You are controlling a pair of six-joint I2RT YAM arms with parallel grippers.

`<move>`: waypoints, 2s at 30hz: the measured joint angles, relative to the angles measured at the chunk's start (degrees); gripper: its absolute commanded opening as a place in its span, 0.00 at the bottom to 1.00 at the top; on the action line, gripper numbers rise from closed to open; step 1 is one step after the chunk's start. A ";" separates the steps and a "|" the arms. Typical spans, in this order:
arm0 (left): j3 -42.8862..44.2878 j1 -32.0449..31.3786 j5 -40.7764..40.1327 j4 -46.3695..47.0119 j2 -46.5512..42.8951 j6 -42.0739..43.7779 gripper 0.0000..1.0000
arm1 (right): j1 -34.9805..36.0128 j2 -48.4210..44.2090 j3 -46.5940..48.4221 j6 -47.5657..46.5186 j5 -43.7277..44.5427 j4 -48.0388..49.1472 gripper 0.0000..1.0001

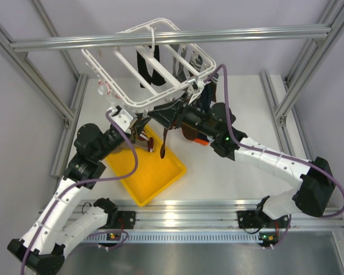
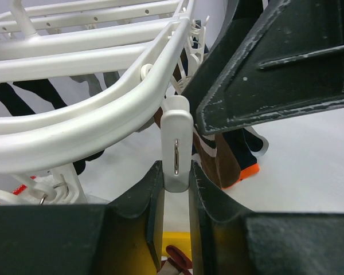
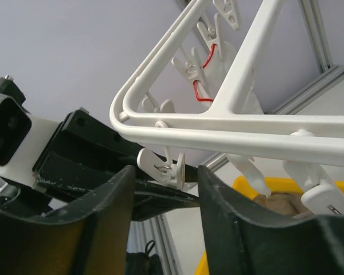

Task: Clip the socks to the hanger
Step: Open the clamp at the hanger.

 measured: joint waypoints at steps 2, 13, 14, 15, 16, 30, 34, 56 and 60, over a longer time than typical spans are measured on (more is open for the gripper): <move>0.00 0.00 0.00 0.02 0.11 -0.22 0.00 | -0.02 -0.07 0.00 -0.17 -0.61 0.00 0.61; -0.33 0.00 0.07 0.11 0.13 -0.83 0.00 | -0.90 -2.19 -0.48 -0.22 -4.61 0.72 0.70; -0.37 0.00 0.07 0.09 0.13 -0.85 0.00 | -0.92 -1.99 -0.44 -0.22 -4.90 0.74 0.72; -0.42 0.00 0.09 0.11 0.15 -0.85 0.00 | -0.92 -1.75 -0.33 -0.15 -4.96 0.83 0.73; -0.44 0.00 0.09 0.11 0.15 -0.85 0.00 | -0.92 -1.44 -0.17 -0.17 -5.01 0.76 0.74; -0.44 0.00 0.42 0.24 0.15 -0.85 0.00 | -0.92 0.04 0.79 1.27 -1.77 -0.35 0.71; -0.44 0.00 0.59 0.26 0.15 -0.87 0.00 | -0.85 0.24 0.79 1.25 -1.70 0.55 0.69; -0.44 0.11 1.09 0.24 0.85 -0.85 0.05 | -0.33 2.80 2.25 1.01 1.14 0.98 0.03; -0.44 0.17 0.66 -0.44 0.66 -0.85 0.30 | -0.35 2.78 2.25 1.16 1.90 0.37 0.00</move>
